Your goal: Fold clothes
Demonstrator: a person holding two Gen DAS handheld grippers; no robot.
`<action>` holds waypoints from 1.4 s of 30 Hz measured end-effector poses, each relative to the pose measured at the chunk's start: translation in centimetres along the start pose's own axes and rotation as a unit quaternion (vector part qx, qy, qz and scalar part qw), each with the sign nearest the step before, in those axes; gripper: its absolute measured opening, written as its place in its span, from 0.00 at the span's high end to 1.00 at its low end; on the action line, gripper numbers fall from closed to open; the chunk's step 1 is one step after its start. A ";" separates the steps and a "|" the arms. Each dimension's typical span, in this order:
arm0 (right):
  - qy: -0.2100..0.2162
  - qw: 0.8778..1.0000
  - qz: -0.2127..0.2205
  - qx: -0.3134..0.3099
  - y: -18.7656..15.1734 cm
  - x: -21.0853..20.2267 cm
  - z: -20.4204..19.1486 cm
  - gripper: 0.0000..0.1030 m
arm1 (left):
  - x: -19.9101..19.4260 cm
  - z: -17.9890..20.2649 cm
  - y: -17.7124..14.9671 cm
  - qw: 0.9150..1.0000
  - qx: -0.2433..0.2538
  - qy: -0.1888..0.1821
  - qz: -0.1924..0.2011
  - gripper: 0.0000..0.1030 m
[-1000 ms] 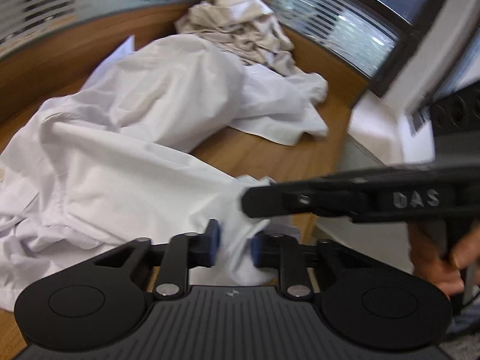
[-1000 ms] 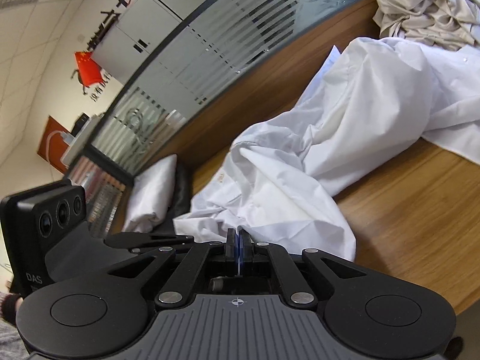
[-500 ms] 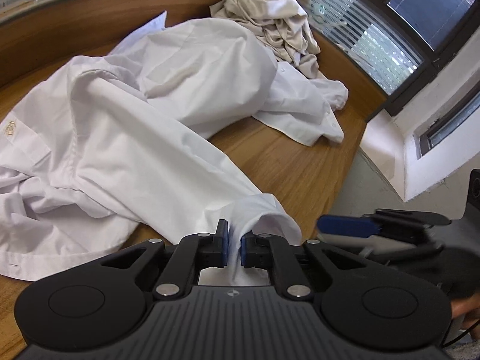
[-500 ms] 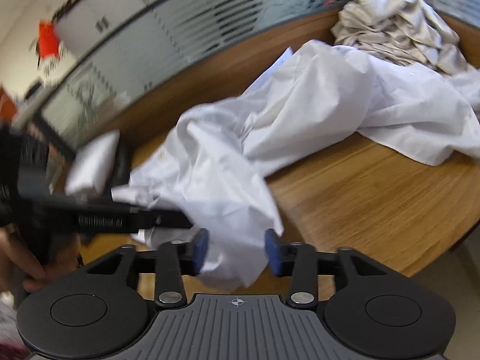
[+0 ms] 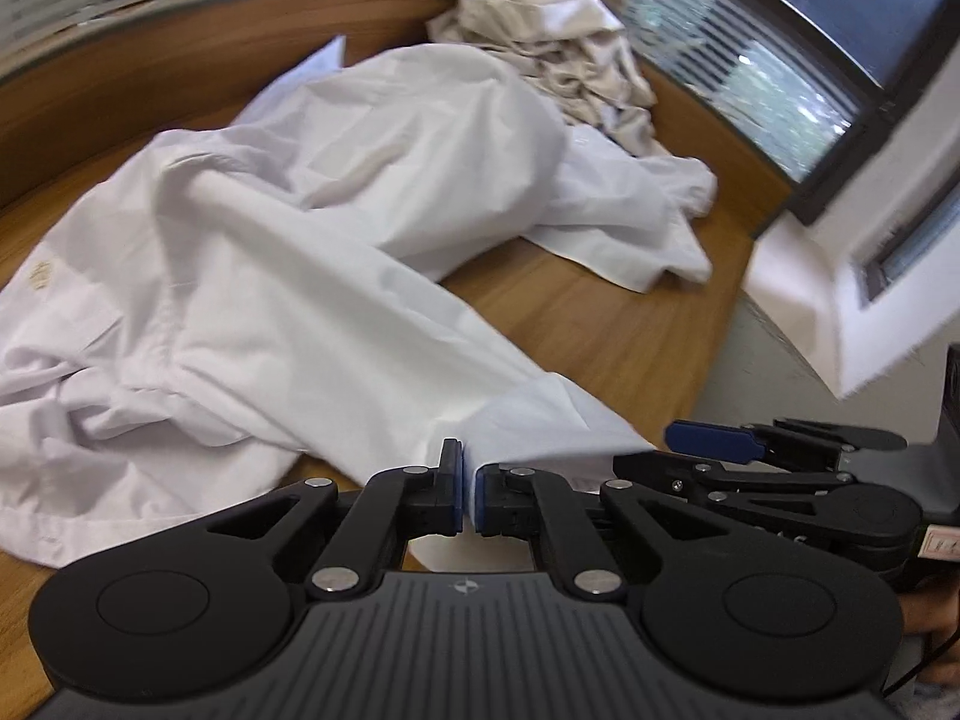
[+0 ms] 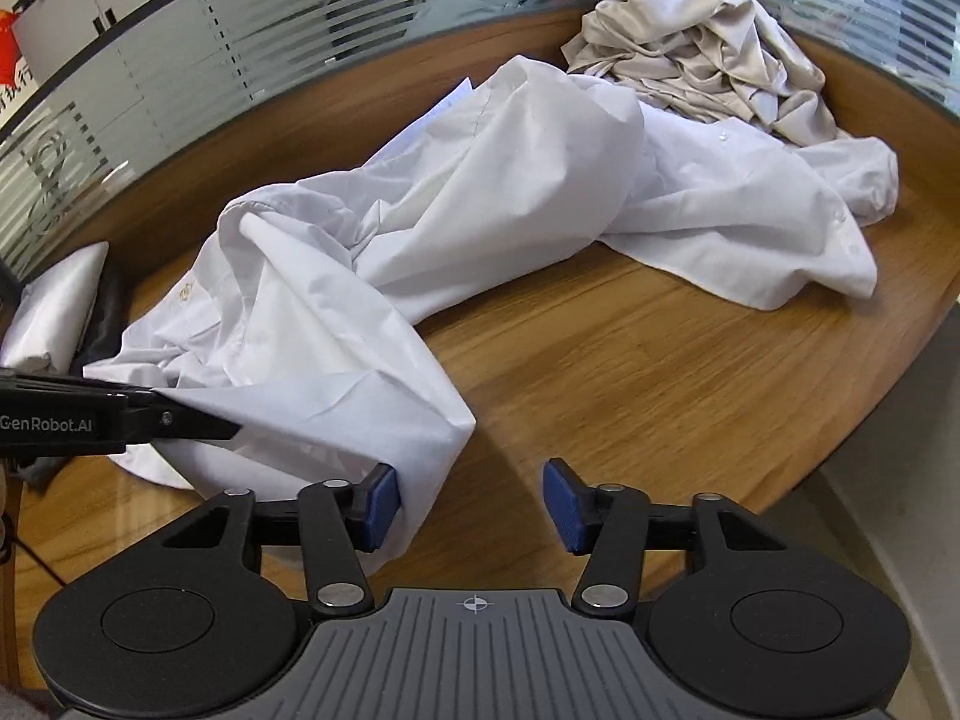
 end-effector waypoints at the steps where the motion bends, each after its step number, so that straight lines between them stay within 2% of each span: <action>1: 0.004 1.000 -0.001 0.001 0.1 -0.4 0.0 0.53 | 0.1 0.2 0.0 1.000 0.001 -0.006 -0.005 0.96; 4: 0.024 1.000 0.003 0.013 0.6 -1.7 0.1 0.65 | 0.6 0.6 -0.3 1.000 0.002 -0.019 -0.018 0.95; 6: 0.047 0.999 -0.002 0.023 0.8 -2.1 -0.1 0.81 | 0.9 0.9 -0.8 0.999 0.002 -0.026 -0.028 0.95; 8: 0.074 0.997 -0.011 0.035 0.9 -2.4 -0.5 0.86 | 1.2 1.3 -1.1 0.999 0.003 -0.032 -0.036 0.94; 11: 0.110 0.993 -0.029 0.038 0.6 -2.2 -1.3 0.86 | 1.5 1.7 -1.4 0.998 0.005 -0.041 -0.046 0.93; 16: 0.107 0.993 -0.048 0.014 -0.4 -0.4 -2.8 0.84 | 2.1 2.0 -2.0 0.997 0.010 -0.050 -0.066 0.92; 21: 0.108 0.992 -0.059 0.012 -0.9 0.3 -3.1 0.77 | 2.6 1.4 -2.5 0.996 -0.003 -0.041 -0.081 0.92; 24: 0.095 0.993 -0.067 -0.018 -1.8 0.7 -3.1 0.69 | 3.2 1.1 -3.1 0.995 -0.005 -0.034 -0.092 0.92; 26: 0.079 0.993 -0.072 -0.041 -2.6 0.9 -3.2 0.65 | 3.6 1.0 -3.5 0.994 -0.008 -0.033 -0.100 0.87; 28: 0.059 0.993 -0.077 -0.063 -3.5 1.0 -3.2 0.63 | 3.8 1.0 -3.8 0.994 -0.005 -0.031 -0.104 0.87; 31: 0.035 0.993 -0.069 -0.088 -4.4 0.9 -3.0 0.63 | 4.1 1.1 -4.3 0.994 -0.002 -0.026 -0.108 0.86; 35: 0.023 0.994 -0.064 -0.090 -5.1 0.5 -2.4 0.65 | 4.6 1.2 -4.9 0.993 -0.003 -0.025 -0.119 0.84; 39: 0.036 0.994 -0.067 -0.080 -5.5 0.2 -2.5 0.87 | 4.9 1.5 -5.3 0.992 0.006 -0.026 -0.125 0.84; 42: 0.049 0.993 -0.074 -0.073 -5.7 0.3 -2.7 0.87 | 5.2 1.5 -5.8 0.991 0.011 -0.023 -0.131 0.84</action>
Point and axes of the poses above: each gripper's, at about its wrist camera, not at the fingertips, and x roughly the way its jaws point, z to its right, y to its top, the point moved 4 cm from there along x, roughly the way its jaws point, and after that the axes turned 14 degrees about z, right-handed, at the moved point
